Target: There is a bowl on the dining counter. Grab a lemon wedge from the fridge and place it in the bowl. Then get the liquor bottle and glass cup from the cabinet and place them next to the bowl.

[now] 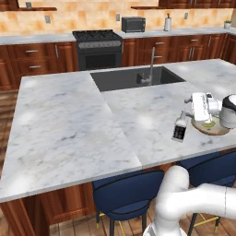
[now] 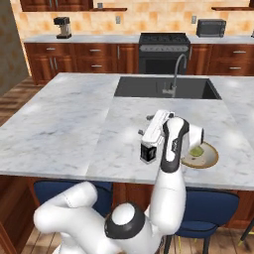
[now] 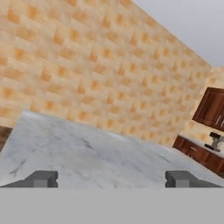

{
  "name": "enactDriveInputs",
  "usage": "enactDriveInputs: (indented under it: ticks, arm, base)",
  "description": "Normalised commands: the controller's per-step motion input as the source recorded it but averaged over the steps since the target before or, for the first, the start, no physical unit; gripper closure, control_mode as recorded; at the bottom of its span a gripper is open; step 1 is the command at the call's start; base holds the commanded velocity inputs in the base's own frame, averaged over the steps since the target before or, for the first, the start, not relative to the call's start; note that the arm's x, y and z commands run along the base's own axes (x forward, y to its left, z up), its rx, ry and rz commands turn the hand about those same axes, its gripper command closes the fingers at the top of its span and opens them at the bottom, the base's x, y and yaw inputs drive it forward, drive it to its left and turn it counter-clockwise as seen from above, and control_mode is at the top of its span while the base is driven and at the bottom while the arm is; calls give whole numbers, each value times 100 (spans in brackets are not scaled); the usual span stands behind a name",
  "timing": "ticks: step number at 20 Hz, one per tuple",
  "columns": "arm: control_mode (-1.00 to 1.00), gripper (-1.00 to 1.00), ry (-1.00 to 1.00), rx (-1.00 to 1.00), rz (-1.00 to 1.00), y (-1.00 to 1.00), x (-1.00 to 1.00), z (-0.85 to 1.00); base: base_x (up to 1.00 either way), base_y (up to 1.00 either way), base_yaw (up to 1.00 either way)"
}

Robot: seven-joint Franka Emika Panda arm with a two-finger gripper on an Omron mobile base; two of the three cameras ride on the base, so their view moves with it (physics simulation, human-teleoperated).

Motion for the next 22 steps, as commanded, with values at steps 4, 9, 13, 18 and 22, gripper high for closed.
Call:
enactDriveInputs:
  ticks: [4, 9, 13, 18, 22]
  arm:
    - [-100, -100, -31, -4, 0, 95, -39, 69]
    - [-100, -100, -22, -11, -1, 100, -52, 64]
    - [-100, -100, -2, -4, -13, 100, -55, 63]
    - [-100, -100, 7, 0, -24, 100, -51, 45]
    - [-100, -100, 19, 0, -31, 93, -50, 29]
  base:
    - [0, 0, 0]
    - [0, 0, 0]
    - [0, 0, 0]
    - [0, 0, 0]
    - [0, 0, 0]
